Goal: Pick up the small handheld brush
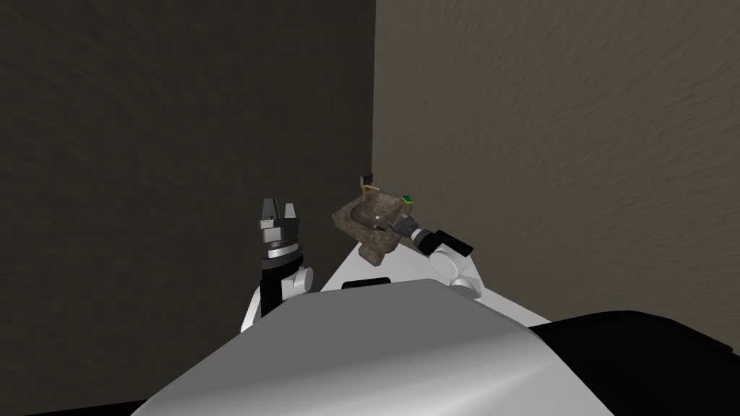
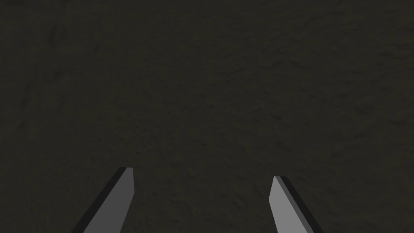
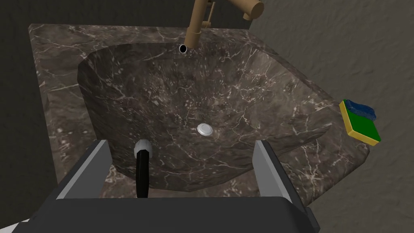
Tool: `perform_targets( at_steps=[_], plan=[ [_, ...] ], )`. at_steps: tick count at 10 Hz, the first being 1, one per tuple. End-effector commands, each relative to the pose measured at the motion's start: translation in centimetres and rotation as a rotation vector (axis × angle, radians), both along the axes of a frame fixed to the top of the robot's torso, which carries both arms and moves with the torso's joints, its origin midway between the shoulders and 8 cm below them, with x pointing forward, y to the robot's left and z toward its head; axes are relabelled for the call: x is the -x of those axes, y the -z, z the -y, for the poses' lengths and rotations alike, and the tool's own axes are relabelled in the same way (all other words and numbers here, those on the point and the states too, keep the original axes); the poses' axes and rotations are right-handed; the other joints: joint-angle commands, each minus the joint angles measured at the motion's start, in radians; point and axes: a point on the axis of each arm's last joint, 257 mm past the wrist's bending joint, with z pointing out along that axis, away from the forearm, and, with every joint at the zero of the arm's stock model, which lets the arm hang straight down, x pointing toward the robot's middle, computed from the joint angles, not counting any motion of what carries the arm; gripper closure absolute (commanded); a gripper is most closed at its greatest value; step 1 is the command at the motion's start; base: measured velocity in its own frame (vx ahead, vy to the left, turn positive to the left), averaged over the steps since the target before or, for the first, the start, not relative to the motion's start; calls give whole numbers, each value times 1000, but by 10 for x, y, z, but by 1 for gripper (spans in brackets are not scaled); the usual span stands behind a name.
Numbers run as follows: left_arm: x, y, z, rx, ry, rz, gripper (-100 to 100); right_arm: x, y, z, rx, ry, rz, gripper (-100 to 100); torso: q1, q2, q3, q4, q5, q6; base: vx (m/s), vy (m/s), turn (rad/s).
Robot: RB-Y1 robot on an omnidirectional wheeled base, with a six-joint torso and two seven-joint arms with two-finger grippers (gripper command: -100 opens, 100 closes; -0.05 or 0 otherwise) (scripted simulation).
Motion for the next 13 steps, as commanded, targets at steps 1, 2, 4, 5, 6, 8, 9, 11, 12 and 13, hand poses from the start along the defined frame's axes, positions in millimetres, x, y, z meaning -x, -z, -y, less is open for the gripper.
perform_targets(
  at_steps=[1,2,4,5,6,8,9,11,12,13],
  plan=[
    [0,0,0,0,0,0,0,4,6,-4,-45,-16,-52,-100,0,0,0,0,0,0,58,4,-38],
    [0,0,0,0,0,0,0,6,12,-6,-41,-23,-80,-100,0,-1,-1,0,0,0,49,6,-12],
    [0,0,0,0,0,0,0,13,23,-10,-72,-39,-146,-100,0,-2,-1,0,0,0,56,8,-22],
    [0,0,0,0,0,0,0,17,27,-12,-107,-46,-187,-100,0,-2,-1,0,0,0,63,10,-35],
    [0,0,0,0,0,0,0,21,34,-14,-98,-53,-215,-100,0,-2,-1,0,0,0,48,12,-16],
    [0,0,0,0,0,0,0,29,45,-16,-121,-64,-279,-100,0,-1,-1,0,0,0,49,10,-23],
    [0,0,0,0,0,0,0,34,50,-17,-148,-66,-321,-100,1,-1,-1,0,0,0,63,21,-35],
    [0,0,0,0,0,0,0,43,60,-18,-162,-73,-387,-100,1,-1,-1,0,0,0,54,15,-26],
    [0,0,0,0,0,0,0,46,64,-19,-157,-76,-403,-100,1,-2,-1,0,0,0,48,14,-17],
    [0,0,0,0,0,0,0,53,71,-19,-173,-76,-451,-100,1,-1,-1,0,0,0,56,16,-27]
  ],
)
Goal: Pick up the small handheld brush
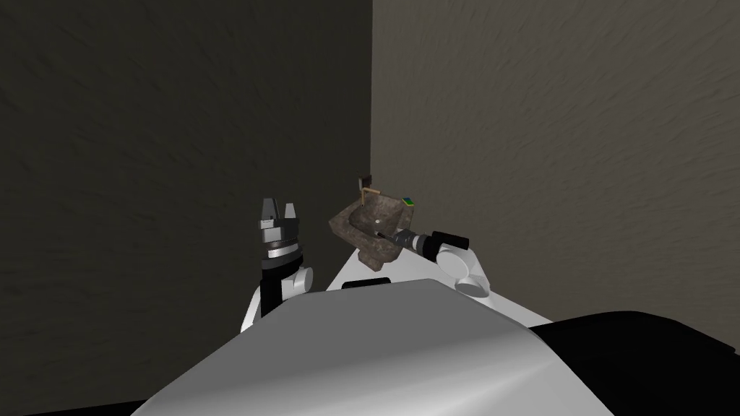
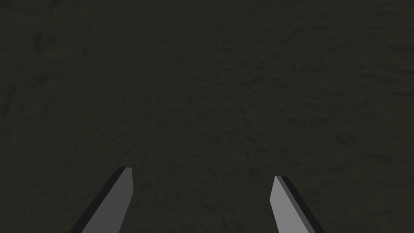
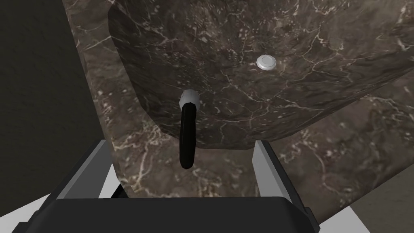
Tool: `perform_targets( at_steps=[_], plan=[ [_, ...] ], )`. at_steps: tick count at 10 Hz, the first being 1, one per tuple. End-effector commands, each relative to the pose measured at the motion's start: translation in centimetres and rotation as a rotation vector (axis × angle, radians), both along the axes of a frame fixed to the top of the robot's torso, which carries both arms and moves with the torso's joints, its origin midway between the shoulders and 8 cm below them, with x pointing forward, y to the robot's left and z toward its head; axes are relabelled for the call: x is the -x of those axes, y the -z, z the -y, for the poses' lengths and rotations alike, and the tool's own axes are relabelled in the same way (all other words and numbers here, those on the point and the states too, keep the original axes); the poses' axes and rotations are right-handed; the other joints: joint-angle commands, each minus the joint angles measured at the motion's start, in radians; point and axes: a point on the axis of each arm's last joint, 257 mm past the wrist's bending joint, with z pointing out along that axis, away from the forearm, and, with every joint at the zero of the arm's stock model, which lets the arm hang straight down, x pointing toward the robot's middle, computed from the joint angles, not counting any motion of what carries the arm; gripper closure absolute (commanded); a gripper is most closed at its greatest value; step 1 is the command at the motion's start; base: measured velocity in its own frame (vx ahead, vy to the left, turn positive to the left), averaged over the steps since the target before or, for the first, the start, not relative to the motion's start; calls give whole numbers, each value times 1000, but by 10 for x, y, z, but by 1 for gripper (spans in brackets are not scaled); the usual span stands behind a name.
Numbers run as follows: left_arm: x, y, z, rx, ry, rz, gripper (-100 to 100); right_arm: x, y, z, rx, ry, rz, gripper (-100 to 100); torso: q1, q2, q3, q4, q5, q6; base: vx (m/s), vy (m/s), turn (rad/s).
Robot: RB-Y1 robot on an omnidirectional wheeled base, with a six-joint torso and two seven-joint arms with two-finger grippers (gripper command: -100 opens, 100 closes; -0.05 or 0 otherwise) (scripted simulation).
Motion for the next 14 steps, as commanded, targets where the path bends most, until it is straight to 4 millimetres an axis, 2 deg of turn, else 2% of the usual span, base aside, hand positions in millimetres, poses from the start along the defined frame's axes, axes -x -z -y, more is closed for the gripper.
perform_targets(
  at_steps=[1,11,13,14],
  plan=[
    [0,0,0,0,0,0,0,6,7,-1,-4,-5,-40,-100,0,0,0,0,0,0,45,14,-26],
    [0,0,0,0,0,0,0,65,56,11,-26,1,-377,-100,2,0,0,0,0,0,67,29,-32],
    [0,0,0,0,0,0,0,74,63,15,-24,7,-426,-100,2,-2,-1,0,0,0,81,41,-24],
    [0,0,0,0,0,0,0,71,60,14,-25,5,-407,-100,1,-1,-1,0,0,0,31,14,-7]
  ],
)
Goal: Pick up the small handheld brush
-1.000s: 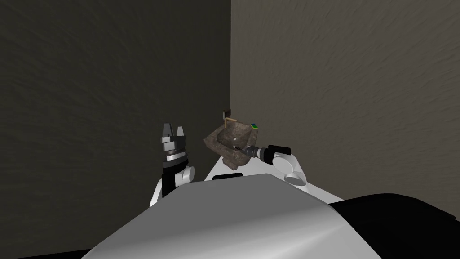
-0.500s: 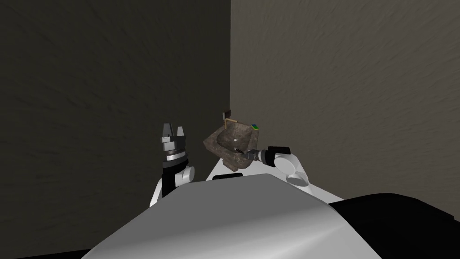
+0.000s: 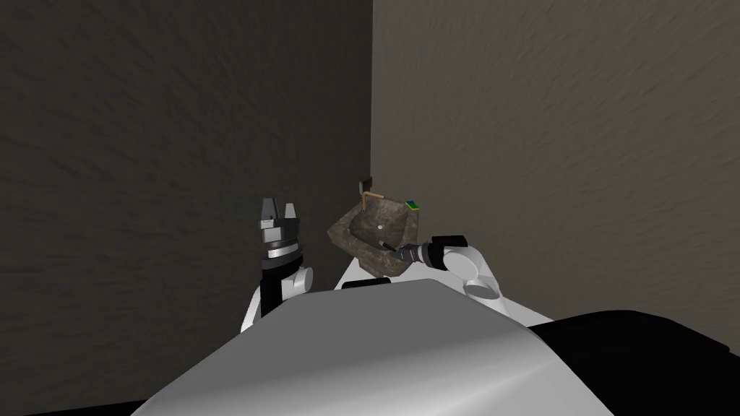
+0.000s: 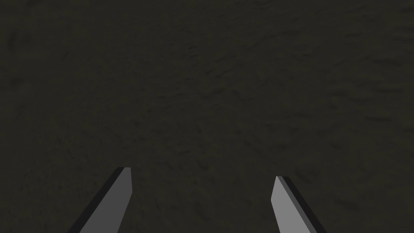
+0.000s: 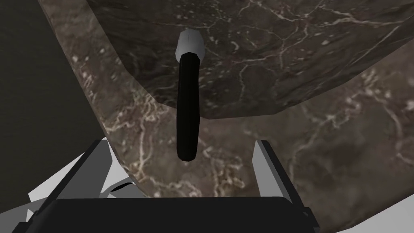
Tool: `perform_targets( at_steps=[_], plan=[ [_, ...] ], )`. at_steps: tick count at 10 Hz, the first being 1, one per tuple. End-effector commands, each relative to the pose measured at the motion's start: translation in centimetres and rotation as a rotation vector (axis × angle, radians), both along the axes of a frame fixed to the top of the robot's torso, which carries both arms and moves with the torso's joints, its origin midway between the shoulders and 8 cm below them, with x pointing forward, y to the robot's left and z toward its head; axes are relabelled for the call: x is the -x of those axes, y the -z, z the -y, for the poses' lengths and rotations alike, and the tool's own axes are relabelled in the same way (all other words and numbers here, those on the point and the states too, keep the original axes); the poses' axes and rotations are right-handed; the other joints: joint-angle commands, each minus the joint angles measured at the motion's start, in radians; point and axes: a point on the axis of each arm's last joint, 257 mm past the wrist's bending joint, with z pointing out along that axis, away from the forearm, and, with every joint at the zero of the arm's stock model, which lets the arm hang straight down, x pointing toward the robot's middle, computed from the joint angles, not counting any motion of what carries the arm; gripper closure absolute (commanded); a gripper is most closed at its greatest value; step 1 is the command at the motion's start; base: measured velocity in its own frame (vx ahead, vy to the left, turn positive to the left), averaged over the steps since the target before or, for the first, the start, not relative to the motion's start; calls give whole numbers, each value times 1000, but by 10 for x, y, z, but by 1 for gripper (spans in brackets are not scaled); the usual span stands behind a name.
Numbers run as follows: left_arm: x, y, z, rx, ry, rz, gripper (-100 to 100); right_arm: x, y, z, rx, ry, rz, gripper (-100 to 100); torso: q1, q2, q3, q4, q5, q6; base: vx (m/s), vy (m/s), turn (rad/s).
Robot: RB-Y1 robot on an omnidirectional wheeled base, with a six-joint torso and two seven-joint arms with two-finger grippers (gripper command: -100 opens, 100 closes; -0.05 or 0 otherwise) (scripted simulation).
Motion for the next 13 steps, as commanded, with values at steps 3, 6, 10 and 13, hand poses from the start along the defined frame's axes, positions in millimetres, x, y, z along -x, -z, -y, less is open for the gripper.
perform_targets(
  at_steps=[3,6,10,13],
  plan=[
    [0,0,0,0,0,0,0,-10,8,4,-1,9,2,-100,0,3,2,1,0,0,-8,20,31],
    [0,0,0,0,0,0,0,-14,13,6,-1,14,1,-100,1,4,2,1,0,0,-14,30,23],
    [0,0,0,0,0,0,0,-15,13,8,1,16,6,100,1,5,3,0,-1,0,0,0,0],
    [0,0,0,0,0,0,0,-10,8,4,-1,9,2,100,1,5,3,1,-1,0,4,-6,-14]
  ],
)
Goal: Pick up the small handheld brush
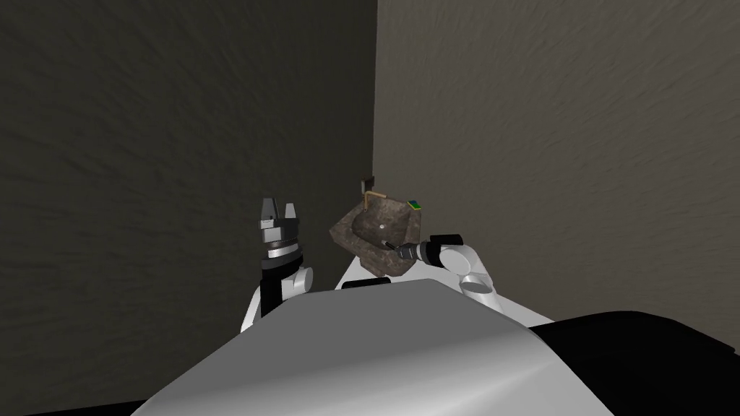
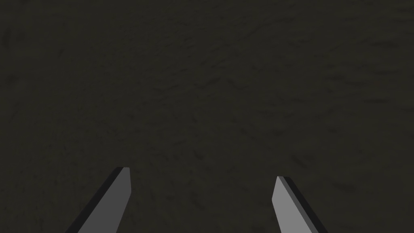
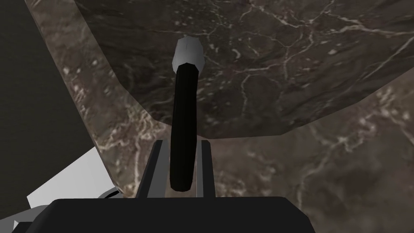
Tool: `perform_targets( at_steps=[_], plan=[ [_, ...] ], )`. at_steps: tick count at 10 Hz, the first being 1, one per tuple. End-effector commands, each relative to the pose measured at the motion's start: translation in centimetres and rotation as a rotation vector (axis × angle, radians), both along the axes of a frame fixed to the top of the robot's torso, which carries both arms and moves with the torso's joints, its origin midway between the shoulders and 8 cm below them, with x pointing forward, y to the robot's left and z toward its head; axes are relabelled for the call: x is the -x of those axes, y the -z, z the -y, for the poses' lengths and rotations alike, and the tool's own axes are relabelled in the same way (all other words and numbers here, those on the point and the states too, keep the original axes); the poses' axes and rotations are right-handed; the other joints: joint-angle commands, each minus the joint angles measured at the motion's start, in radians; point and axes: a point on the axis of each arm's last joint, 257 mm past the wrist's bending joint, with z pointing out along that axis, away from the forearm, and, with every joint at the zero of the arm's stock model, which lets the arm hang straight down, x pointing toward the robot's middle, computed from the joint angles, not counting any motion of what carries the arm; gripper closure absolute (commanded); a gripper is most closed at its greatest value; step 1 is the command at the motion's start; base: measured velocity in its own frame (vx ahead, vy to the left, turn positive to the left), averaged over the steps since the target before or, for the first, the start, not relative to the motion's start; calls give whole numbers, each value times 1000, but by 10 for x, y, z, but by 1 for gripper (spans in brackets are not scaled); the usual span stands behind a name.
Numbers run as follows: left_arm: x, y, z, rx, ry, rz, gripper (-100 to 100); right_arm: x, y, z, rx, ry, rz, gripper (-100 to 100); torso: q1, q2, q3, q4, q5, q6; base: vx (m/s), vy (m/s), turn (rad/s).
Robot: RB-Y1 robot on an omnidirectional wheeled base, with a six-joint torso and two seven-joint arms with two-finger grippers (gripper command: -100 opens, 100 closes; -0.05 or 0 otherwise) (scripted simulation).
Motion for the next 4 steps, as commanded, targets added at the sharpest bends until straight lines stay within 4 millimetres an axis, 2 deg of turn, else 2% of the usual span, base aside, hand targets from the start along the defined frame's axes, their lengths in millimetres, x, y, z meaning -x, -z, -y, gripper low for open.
perform_targets(
  at_steps=[1,3,4],
  plan=[
    [0,0,0,0,0,0,0,7,-5,-3,-1,-7,-4,100,0,0,0,0,0,0,16,-35,-57],
    [0,0,0,0,0,0,0,9,-6,-4,-1,-8,-3,100,-2,0,0,0,0,0,11,-29,-21],
    [0,0,0,0,0,0,0,9,-7,-4,-1,-8,-4,0,-1,0,0,0,-1,0,0,0,0]
  ],
)
